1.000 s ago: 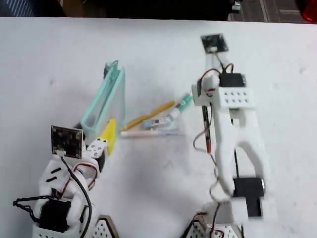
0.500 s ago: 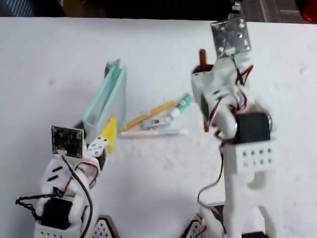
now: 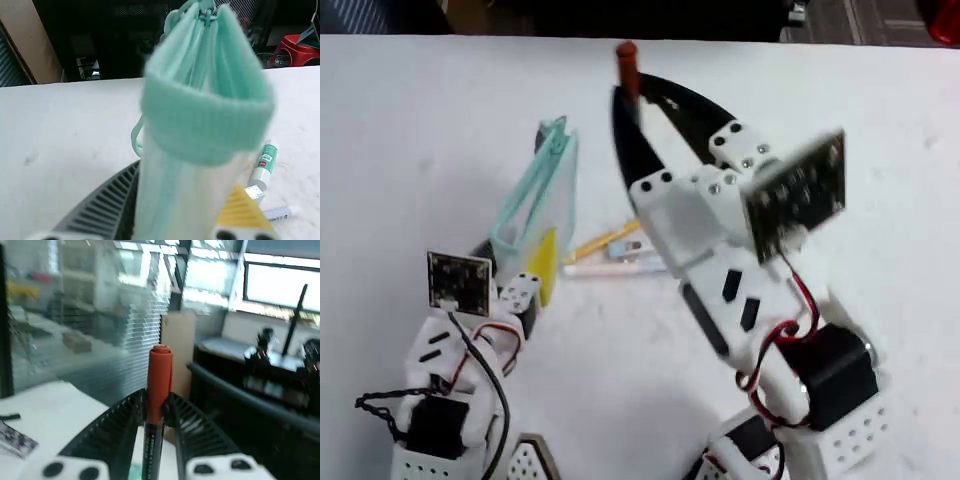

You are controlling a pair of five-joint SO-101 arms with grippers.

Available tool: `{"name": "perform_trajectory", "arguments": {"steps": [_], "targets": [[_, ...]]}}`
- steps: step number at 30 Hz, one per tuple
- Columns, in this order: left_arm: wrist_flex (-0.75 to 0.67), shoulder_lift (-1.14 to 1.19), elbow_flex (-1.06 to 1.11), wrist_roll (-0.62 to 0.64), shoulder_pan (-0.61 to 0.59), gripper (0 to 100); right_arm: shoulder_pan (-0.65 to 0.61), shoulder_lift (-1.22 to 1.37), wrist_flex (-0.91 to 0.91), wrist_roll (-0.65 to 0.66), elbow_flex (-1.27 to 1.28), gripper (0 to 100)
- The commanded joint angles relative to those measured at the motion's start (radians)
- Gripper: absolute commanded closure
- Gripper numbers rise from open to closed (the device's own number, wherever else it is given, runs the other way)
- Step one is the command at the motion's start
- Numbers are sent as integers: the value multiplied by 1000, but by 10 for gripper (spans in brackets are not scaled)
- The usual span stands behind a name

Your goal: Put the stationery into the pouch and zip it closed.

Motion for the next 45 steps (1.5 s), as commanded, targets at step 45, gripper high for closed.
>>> {"name": "perform_trajectory", "arguments": {"steps": [45], "targets": [[-31, -2, 0, 14, -4, 805, -259, 214, 8, 2, 8, 957]]}}
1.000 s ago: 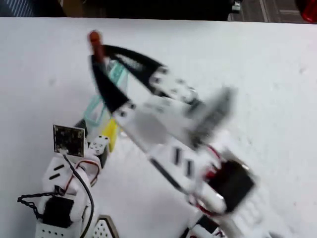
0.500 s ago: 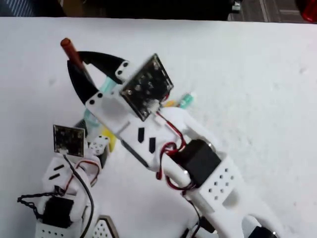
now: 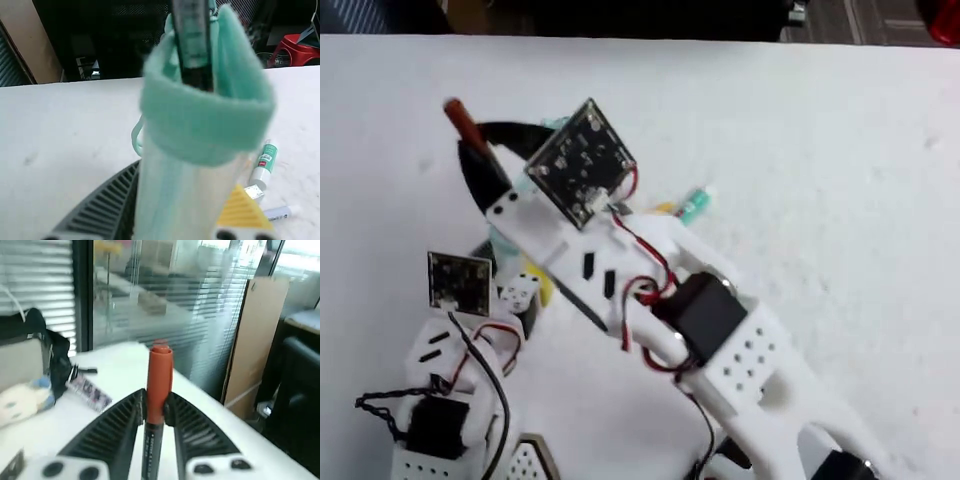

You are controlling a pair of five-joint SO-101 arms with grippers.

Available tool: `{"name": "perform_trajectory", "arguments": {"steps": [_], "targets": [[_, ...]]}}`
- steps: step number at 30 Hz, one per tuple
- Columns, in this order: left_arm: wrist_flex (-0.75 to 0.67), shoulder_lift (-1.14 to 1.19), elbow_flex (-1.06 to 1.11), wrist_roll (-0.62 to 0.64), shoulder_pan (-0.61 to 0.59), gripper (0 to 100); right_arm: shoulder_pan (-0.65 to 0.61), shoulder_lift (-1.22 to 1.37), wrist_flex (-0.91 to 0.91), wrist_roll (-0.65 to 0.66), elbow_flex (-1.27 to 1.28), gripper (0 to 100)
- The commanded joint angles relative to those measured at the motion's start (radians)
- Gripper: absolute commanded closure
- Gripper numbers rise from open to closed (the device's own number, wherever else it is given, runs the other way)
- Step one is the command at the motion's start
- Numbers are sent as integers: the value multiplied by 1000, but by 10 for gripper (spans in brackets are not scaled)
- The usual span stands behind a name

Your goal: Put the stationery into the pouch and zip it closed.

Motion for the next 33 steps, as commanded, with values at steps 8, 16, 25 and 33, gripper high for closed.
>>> {"name": "perform_trajectory", "arguments": {"steps": [8, 16, 25, 33], "targets": [[-31, -2, 0, 14, -5, 805, 25, -124, 185, 2, -15, 755], [-31, -2, 0, 14, -5, 805, 186, -143, 219, 2, -14, 776], [-58, -2, 0, 34, -101, 808, 357, -96, 397, 164, 87, 783], [-60, -2, 2, 86, -130, 808, 352, 108, 312, 420, 376, 872]]}}
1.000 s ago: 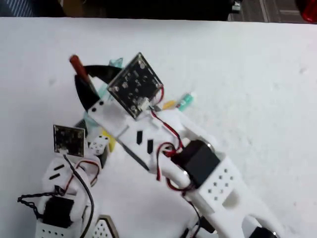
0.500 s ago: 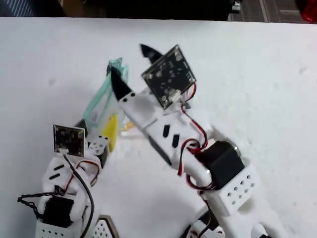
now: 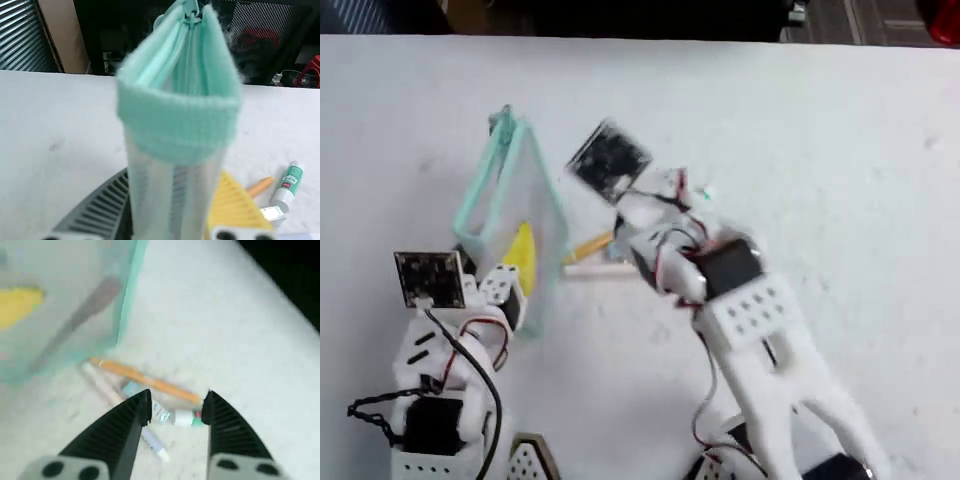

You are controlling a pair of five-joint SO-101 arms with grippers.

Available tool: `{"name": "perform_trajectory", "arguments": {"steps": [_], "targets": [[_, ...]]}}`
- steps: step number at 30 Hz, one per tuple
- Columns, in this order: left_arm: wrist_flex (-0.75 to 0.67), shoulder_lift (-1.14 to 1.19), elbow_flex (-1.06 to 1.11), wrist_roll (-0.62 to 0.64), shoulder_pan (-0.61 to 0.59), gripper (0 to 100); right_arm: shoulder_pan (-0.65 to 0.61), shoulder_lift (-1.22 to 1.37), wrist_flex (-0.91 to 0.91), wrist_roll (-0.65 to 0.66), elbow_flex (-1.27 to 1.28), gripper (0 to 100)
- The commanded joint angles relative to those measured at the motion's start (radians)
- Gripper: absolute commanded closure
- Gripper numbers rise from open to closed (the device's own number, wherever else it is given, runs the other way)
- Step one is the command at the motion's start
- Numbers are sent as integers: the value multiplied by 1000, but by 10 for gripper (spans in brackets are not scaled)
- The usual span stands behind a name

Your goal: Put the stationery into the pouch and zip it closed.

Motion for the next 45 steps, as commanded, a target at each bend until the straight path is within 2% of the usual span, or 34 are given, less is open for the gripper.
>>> {"name": "perform_trajectory", "arguments": {"steps": [1, 7, 15, 20, 24, 38, 45], "targets": [[-40, -8, 0, 17, -12, 808, 2, 90, -84, 43, 48, 874], [-74, -8, 31, 17, -22, 808, -58, 260, -191, 51, 58, 875], [-123, -8, 46, 23, -88, 808, -157, 440, -222, 51, 60, 875], [-123, -8, 46, 23, -88, 808, -156, 568, -300, 55, 61, 875], [-123, -8, 46, 23, -87, 808, -159, 638, -329, 133, 52, 875], [-124, -8, 46, 23, -88, 808, -154, 622, -280, 138, 58, 875], [-124, -8, 48, 23, -88, 808, -154, 380, -189, 91, 77, 875]]}}
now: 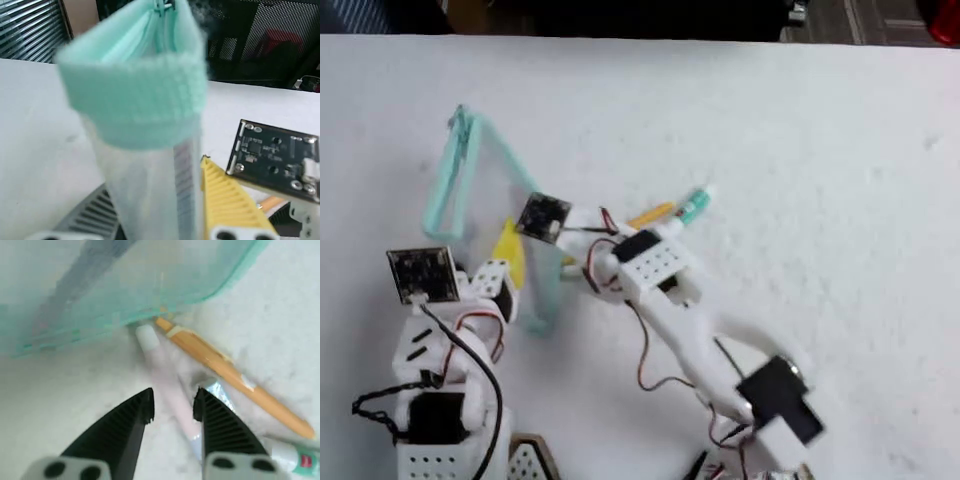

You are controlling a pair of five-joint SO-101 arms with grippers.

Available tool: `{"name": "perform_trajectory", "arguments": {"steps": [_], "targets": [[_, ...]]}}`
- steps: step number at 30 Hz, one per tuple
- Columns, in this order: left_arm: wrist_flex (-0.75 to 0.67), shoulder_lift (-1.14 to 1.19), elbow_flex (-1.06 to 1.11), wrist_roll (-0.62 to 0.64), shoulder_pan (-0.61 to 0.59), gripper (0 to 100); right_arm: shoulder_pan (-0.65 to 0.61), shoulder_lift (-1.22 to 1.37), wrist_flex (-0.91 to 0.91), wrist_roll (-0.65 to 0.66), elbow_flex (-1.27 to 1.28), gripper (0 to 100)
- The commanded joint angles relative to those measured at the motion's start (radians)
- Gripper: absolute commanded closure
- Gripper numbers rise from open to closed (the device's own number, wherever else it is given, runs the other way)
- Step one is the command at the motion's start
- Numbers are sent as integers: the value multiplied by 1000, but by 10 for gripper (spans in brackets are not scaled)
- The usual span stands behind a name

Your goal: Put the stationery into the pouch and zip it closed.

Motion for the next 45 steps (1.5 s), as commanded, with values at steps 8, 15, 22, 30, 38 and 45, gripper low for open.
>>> {"name": "perform_trajectory", "arguments": {"steps": [8, 15, 22, 30, 38, 45], "targets": [[-35, -12, -35, 11, -10, 808, -8, -260, -102, -46, 167, 875], [-35, -12, -34, 5, -8, 808, 15, -260, -150, -157, 144, 875], [-118, -12, -29, 14, -139, 809, 24, -259, -81, -60, 146, 875], [-118, -12, -29, 14, -150, 809, 16, -85, -130, -23, 97, 875], [-118, -12, -29, 14, -151, 809, -16, 71, -134, -17, 14, 876], [-115, -12, -29, 14, -151, 809, -8, 183, -116, -17, -84, 892]]}}
